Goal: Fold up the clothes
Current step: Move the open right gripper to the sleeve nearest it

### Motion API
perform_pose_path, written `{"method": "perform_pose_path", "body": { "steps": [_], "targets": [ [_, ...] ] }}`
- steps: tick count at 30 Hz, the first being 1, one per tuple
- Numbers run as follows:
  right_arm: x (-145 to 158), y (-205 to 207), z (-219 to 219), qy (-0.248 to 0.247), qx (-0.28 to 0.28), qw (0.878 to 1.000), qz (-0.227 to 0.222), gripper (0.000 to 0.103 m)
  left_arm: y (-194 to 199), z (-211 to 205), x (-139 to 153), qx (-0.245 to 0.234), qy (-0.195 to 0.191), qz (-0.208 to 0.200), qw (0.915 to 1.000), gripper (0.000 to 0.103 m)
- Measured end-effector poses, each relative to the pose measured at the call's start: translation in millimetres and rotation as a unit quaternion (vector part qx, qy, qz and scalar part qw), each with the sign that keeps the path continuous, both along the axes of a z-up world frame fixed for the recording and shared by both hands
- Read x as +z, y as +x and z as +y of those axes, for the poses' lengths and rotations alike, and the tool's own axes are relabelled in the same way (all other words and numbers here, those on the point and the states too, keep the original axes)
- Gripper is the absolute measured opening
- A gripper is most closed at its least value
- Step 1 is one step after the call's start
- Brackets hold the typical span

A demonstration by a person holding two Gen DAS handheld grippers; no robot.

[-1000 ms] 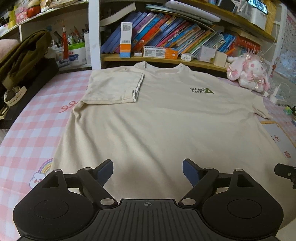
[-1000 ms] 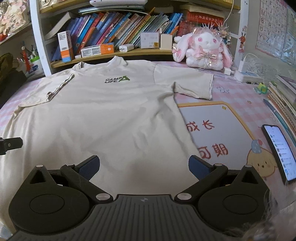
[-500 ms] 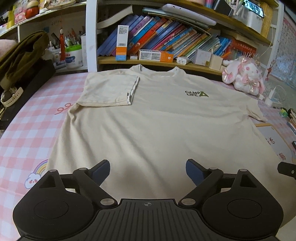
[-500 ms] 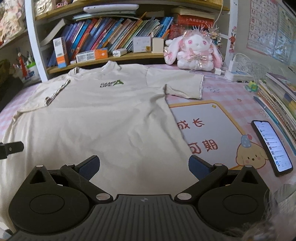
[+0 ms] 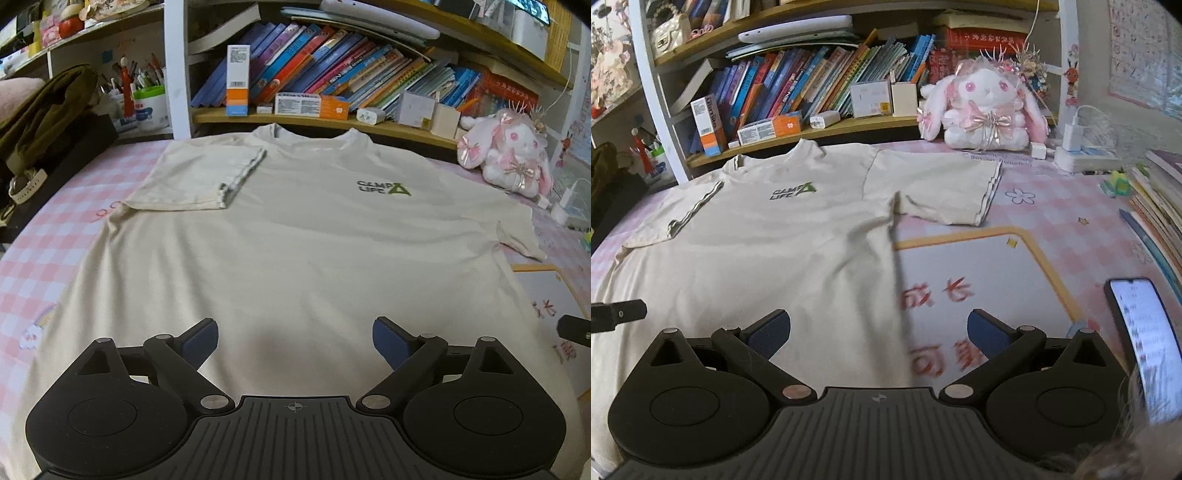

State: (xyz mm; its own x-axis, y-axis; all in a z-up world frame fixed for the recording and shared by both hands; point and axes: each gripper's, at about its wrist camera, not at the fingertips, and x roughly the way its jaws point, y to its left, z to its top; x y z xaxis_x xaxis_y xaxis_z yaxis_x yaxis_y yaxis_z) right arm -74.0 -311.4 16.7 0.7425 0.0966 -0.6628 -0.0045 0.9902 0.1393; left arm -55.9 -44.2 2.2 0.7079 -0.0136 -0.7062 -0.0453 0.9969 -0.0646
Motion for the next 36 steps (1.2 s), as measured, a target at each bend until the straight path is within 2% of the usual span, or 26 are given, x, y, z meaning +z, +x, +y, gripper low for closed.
{"method": "perform_pose_path", "body": {
  "steps": [5, 11, 17, 21, 28, 32, 36],
  "targets": [
    [-9, 24, -33, 0.012, 0.024, 0.999, 0.019, 0.103, -4, -33, -5, 0.025, 0.004, 0.016, 0.9995, 0.093],
    [-13, 47, -59, 0.030, 0.055, 0.998, 0.026, 0.103, -13, -49, -9, 0.065, 0.001, 0.031, 0.9974, 0.093],
    [-23, 71, -85, 0.085, 0.047, 0.993, 0.065, 0.103, -13, -53, -8, 0.091, 0.015, 0.027, 0.9954, 0.093],
    [-26, 85, -98, 0.114, 0.035, 0.990, 0.071, 0.103, -11, -57, -9, 0.107, 0.039, 0.027, 0.9931, 0.093],
    [-30, 102, -118, 0.180, 0.019, 0.980, 0.085, 0.103, -12, -65, -10, 0.109, 0.043, 0.042, 0.9923, 0.094],
    [-30, 102, -122, 0.191, 0.019, 0.978, 0.085, 0.102, -11, -70, -11, 0.103, 0.046, 0.044, 0.9926, 0.094],
    [-30, 104, -122, 0.188, 0.022, 0.978, 0.083, 0.102, -11, -68, -13, 0.118, 0.043, 0.050, 0.9908, 0.095]
  ]
}}
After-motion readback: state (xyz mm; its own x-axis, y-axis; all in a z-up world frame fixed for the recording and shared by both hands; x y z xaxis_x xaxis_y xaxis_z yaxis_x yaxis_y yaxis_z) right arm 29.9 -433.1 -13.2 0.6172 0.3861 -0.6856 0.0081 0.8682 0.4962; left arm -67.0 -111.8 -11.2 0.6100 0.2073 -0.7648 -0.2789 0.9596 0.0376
